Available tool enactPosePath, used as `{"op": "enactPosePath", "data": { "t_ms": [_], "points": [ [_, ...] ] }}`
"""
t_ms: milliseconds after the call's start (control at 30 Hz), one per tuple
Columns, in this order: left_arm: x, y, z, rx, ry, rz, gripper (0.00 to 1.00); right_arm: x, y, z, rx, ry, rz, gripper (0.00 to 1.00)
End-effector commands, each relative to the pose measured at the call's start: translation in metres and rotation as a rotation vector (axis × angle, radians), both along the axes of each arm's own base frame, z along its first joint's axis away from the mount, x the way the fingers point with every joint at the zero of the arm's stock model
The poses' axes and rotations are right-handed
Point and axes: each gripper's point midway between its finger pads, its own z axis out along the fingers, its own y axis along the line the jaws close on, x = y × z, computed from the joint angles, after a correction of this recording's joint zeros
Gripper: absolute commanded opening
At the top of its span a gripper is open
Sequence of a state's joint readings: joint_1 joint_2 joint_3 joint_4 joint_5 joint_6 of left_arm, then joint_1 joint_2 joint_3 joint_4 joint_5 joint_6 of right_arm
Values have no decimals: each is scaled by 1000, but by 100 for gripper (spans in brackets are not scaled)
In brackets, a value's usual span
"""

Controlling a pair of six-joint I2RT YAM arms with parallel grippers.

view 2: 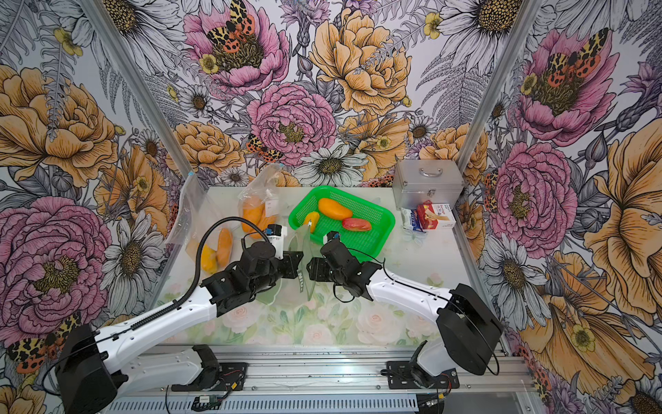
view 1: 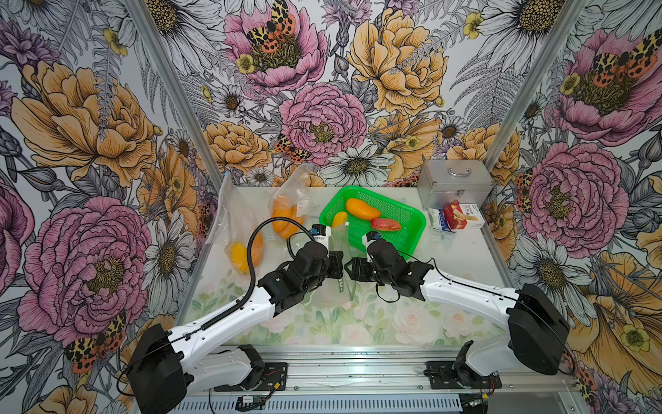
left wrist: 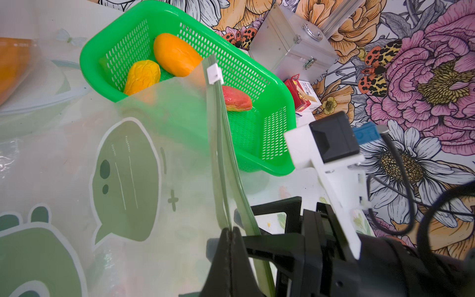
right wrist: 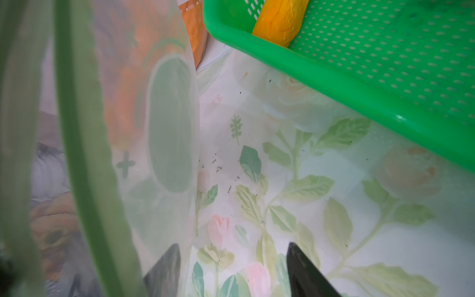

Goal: Place the mango in a zip-top bag and seal the zipper
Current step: Open the zipper of the food storage bag at the center of the board.

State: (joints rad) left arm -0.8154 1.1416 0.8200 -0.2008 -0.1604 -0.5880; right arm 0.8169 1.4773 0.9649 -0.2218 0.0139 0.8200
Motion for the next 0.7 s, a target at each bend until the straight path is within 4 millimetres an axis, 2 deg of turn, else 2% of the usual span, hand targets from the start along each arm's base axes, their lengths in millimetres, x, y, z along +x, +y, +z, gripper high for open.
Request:
{"op": "enactPosePath", "data": {
  "t_ms": [0, 67, 133, 233, 333, 433, 500, 567, 667],
  "points": [
    [6, 22, 10, 13, -43, 57, 0, 20, -29, 1, -184, -57, -90, 55],
    [11, 38, 20, 19, -81, 103, 0, 25, -55, -6, -328, -60, -151, 50],
    [13, 51, 34, 25, -125, 128, 0, 27, -71, -6, -431, -67, -177, 50],
    [12, 56, 51, 31, -174, 125, 0, 28, -71, 2, -447, -87, -152, 49],
    [10, 55, 56, 46, -182, 103, 0, 31, -69, 15, -449, -116, -142, 50],
    [9, 58, 58, 83, -200, 102, 0, 41, -83, 16, -484, -104, -174, 50],
    [9, 62, 61, 120, -220, 115, 0, 42, -78, 10, -483, -85, -137, 53],
    [12, 62, 61, 136, -226, 125, 0, 41, -62, 10, -454, -71, -67, 57],
    [18, 59, 52, 154, -201, 140, 0, 37, -33, 27, -379, -87, 42, 63]
  ]
}}
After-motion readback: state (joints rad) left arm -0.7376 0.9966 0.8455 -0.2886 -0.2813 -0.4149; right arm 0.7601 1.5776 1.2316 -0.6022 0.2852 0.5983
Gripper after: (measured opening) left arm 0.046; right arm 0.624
